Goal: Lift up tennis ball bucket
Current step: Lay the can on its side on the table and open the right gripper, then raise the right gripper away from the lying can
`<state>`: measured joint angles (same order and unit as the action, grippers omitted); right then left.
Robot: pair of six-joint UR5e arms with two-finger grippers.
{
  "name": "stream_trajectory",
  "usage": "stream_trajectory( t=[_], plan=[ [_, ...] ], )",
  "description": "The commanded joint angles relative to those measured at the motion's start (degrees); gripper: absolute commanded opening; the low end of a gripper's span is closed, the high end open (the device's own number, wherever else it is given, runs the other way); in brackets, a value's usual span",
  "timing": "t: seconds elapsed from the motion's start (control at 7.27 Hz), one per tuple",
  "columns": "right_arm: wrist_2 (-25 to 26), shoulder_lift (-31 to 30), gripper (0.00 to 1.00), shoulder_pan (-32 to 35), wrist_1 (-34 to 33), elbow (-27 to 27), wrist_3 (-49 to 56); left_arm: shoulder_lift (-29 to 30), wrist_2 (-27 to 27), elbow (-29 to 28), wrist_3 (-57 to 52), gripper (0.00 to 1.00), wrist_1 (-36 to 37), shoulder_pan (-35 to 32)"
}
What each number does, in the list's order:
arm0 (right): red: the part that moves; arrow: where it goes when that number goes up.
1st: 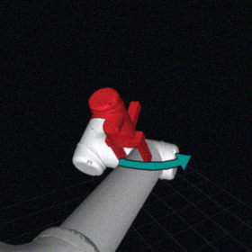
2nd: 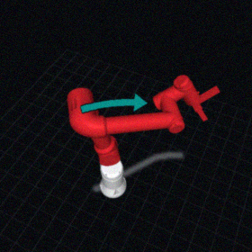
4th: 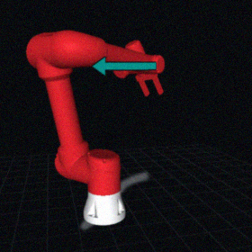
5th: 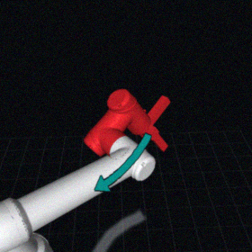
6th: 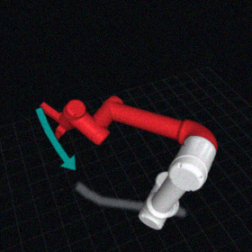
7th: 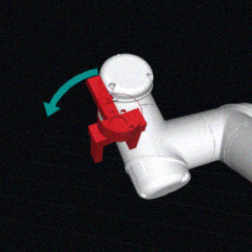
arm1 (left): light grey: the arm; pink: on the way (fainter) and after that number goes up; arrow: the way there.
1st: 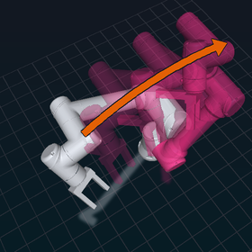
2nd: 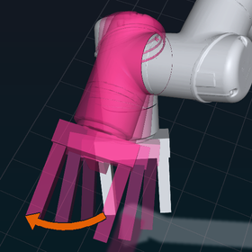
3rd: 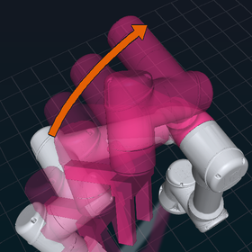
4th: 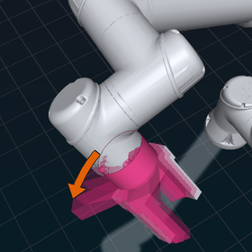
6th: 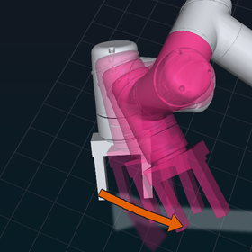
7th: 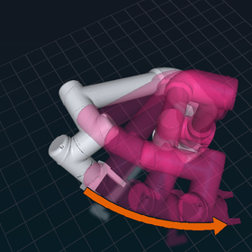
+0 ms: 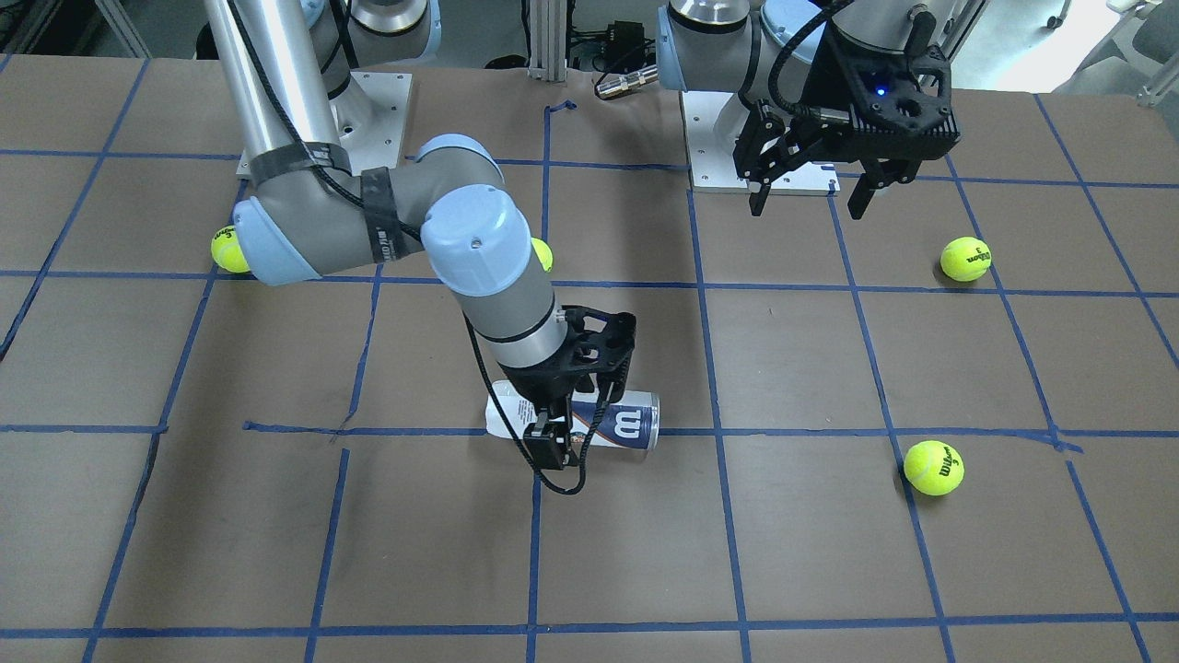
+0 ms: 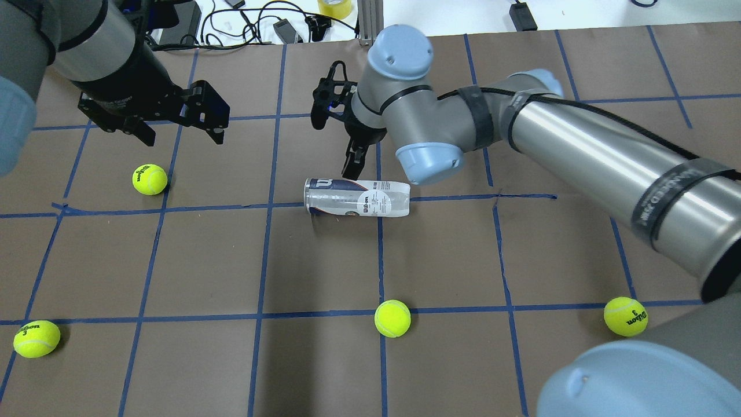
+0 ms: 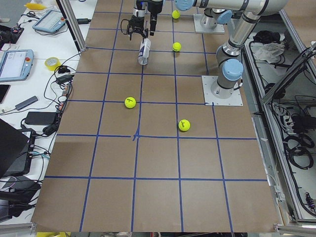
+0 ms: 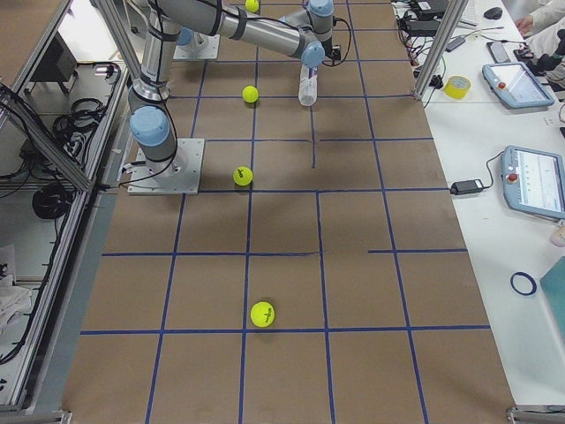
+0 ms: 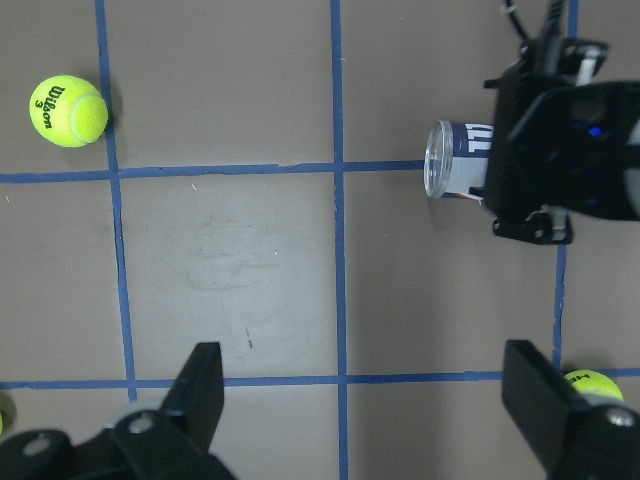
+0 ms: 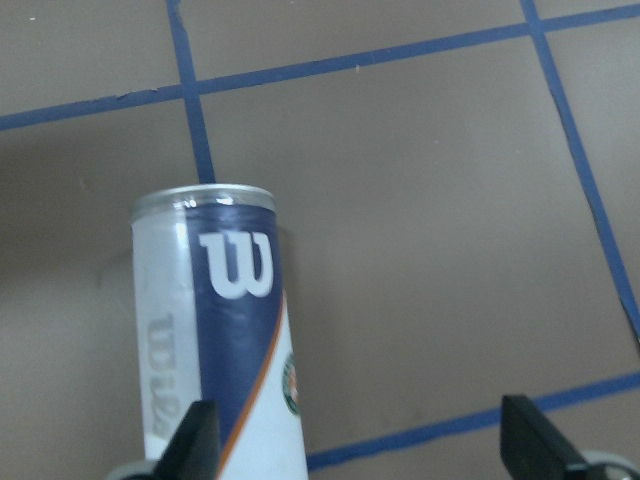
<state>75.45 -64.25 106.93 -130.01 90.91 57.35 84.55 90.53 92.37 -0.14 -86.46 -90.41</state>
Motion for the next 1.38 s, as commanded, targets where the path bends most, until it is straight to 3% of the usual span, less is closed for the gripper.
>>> stream_trajectory(
  t=[0.0,0.28,0.55,0.83,1.24],
  plan=[
    [-0.4,-6.0,1.0,-9.9,9.5,0.0,-0.7,0.0,0.0,0.0,0.0,1.0,0.1,0.1],
    [0.0,-11.1,1.0,-17.6,17.5,0.0,-1.0,0.0,0.0,0.0,0.0,1.0,0.0,0.1],
    [0.8,-15.5,1.0,-22.2,26.6,-0.7,-11.8,0.0,0.0,0.0,0.0,1.0,0.1,0.1],
    [9.2,-23.0,1.0,-21.9,32.2,-0.8,-24.9,0.0,0.0,0.0,0.0,1.0,0.1,0.1],
    [10.6,-27.2,1.0,-15.9,36.8,-0.8,-38.6,0.0,-0.1,0.0,0.0,1.0,0.1,0.1]
  ],
)
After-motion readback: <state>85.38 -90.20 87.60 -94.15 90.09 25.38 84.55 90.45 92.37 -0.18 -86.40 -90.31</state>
